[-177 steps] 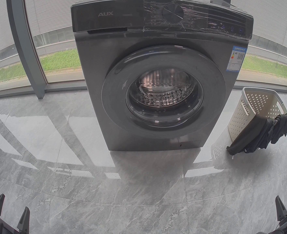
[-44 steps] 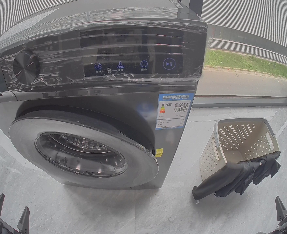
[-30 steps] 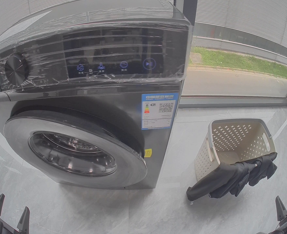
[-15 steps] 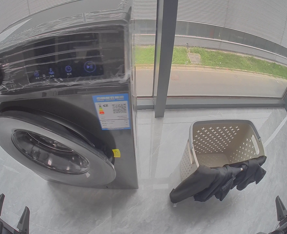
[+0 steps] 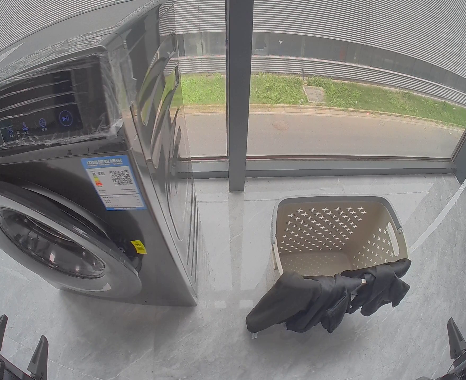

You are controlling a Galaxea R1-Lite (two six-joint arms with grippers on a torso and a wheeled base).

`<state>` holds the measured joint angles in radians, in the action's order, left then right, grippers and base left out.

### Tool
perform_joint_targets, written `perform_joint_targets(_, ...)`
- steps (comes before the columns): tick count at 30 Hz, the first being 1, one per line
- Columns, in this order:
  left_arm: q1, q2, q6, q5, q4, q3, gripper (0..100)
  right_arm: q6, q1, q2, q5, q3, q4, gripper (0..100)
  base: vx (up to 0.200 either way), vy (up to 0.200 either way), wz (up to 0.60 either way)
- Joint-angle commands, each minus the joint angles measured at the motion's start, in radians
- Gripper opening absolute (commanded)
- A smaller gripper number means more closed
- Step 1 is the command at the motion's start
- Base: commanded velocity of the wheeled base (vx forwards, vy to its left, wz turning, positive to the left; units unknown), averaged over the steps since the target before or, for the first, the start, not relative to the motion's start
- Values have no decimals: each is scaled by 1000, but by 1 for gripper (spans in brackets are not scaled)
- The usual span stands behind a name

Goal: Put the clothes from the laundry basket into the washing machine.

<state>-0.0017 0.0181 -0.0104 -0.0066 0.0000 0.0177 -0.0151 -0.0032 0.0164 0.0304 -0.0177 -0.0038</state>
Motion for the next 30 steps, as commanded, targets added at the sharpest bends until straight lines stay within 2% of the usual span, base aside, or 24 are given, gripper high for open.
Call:
perform_joint_targets(1, 0, -17, 0, -1, 0, -18, 100, 0, 0, -1, 0, 18, -1, 100, 0, 0, 0)
perform_joint_targets(30, 0, -17, -6, -4, 0, -18, 100, 0, 0, -1, 0, 18, -1, 100, 0, 0, 0)
